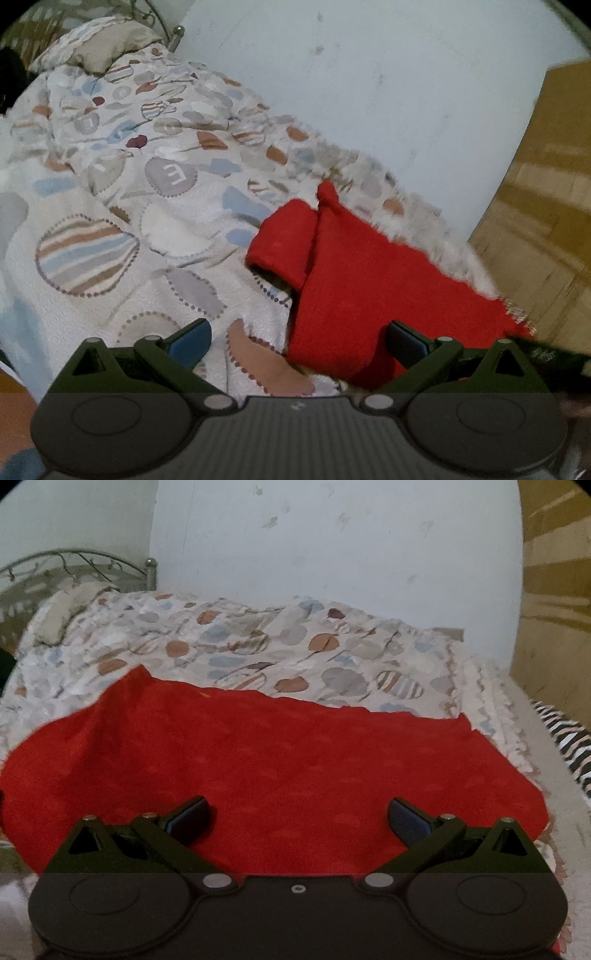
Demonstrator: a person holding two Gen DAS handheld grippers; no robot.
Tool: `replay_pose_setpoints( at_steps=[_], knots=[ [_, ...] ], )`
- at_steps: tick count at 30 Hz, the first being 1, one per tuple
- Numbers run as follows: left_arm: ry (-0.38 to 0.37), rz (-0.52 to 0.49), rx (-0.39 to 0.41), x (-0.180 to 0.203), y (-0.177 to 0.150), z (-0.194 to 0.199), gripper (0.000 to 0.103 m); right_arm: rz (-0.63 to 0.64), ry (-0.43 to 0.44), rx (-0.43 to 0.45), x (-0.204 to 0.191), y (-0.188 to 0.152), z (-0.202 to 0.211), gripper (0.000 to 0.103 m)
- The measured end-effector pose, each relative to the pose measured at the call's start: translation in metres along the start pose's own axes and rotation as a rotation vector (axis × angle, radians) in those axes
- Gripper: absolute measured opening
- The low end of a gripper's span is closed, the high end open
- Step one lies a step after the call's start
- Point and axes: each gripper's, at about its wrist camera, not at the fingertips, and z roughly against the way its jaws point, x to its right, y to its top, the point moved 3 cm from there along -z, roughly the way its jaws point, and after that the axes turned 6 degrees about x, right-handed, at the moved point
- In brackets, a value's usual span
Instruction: Fold small clothes
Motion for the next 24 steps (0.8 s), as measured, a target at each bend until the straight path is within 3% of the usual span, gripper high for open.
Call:
replay_pose_setpoints(
  at_steps=[3,9,16,24],
  knots=[
    [0.048,-0.023,-0.048,0.007,0.008,0.001,0.103,-0.007,0.036,-0.001,0.006,0.005,0.007,0.103],
    [0.162,-0.049,-0.117,0.013,0.025,0.000,0.103,0.068,0.011,0.076,0.011,0.008,0.032,0.103],
    [0.194,-0.058,-0.117,0.011,0.037,0.003,0.103,0.118,-0.010,0.096,0.008,-0.008,0.034,0.103],
    [0.215,-0.052,-0.116,0.008,0.040,0.001,0.103,0.014,0.039,0.062,0.020,-0.014,0.024,0.103]
  ],
)
